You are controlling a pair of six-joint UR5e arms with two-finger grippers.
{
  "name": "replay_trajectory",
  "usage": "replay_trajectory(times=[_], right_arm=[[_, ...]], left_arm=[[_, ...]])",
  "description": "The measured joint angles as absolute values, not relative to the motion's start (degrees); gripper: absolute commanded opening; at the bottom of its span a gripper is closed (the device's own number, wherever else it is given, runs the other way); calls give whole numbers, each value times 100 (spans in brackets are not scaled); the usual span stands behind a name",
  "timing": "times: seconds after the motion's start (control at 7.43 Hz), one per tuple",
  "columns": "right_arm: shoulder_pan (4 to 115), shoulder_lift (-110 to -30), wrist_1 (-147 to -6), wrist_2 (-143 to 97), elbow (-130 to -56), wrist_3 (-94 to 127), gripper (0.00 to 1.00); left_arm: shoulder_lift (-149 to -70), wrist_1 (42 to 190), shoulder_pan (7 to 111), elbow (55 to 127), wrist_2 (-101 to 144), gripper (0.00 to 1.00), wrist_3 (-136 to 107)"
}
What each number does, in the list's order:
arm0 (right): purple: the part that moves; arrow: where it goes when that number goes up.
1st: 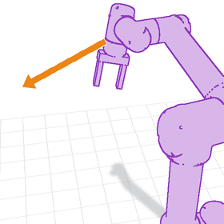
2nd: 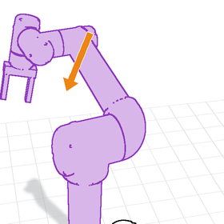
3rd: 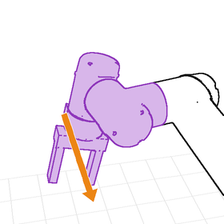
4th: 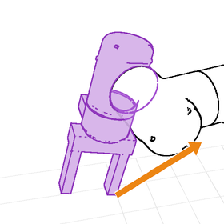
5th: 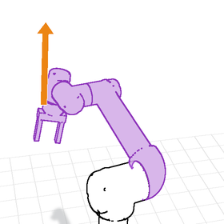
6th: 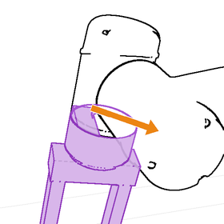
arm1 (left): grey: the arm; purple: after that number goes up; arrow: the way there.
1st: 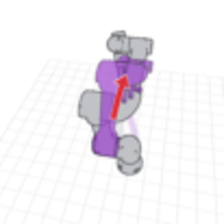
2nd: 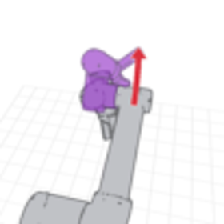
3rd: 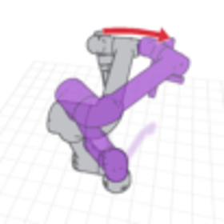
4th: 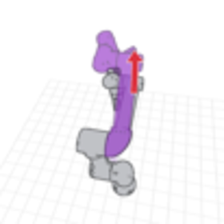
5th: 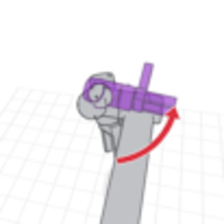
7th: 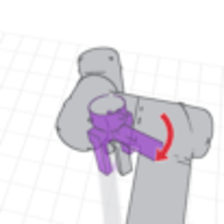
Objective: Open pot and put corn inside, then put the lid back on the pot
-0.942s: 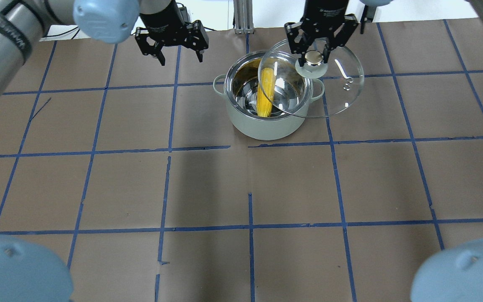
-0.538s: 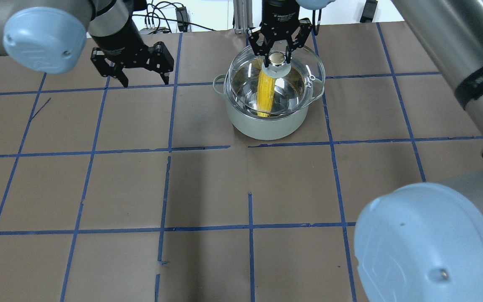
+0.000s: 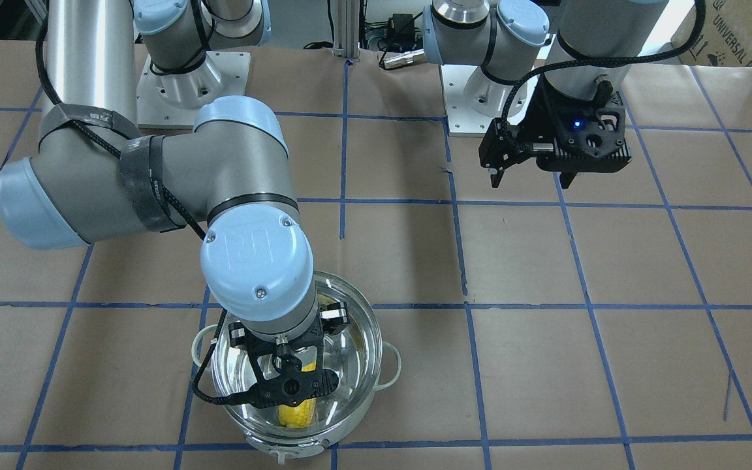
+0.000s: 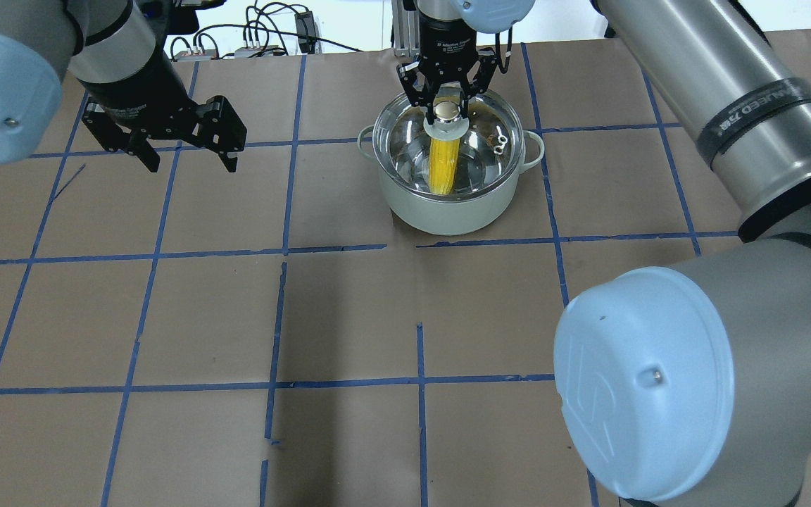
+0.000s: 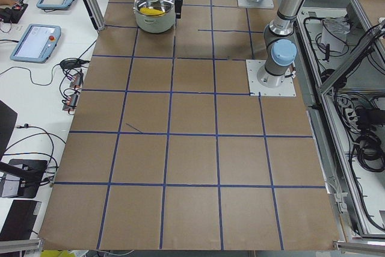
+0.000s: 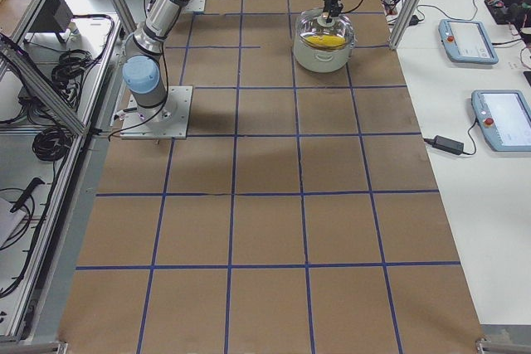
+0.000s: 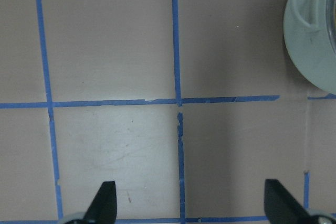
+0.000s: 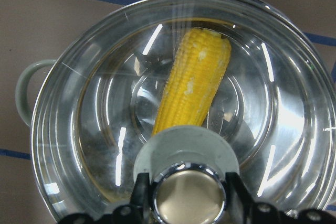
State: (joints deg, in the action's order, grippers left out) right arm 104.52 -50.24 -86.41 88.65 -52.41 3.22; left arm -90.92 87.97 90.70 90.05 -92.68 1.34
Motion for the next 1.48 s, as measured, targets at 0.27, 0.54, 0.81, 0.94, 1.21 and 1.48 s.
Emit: replay_trajectory(times=[0.27,0.54,0.81,0.94,1.21,1.48], right_arm=[[10451,-4942,-8642,8866,-5131,324,39],[10450,-4905,-8642,8896,-5085,327,74],[10451,-4938,-8690,8967,-5065,337,100],[10457,-4987,-8708,8983,-5059,345,100],[10475,-5044,-8719,8992,-5059,365,100],[10413,-5283,-8541,8999,-5163,287,98]], left_arm=[[-9000,8800,8981,8914,-9240,100,272],[-9062,8812,8863,8680,-9210,100,496],[-9038,8832,8738,8641,-9150,100,492],[-8997,8918,8677,8676,-9141,100,459],[-9035,9100,8629,8695,-9168,100,191],[-9061,9259,8618,8643,-9161,100,65]])
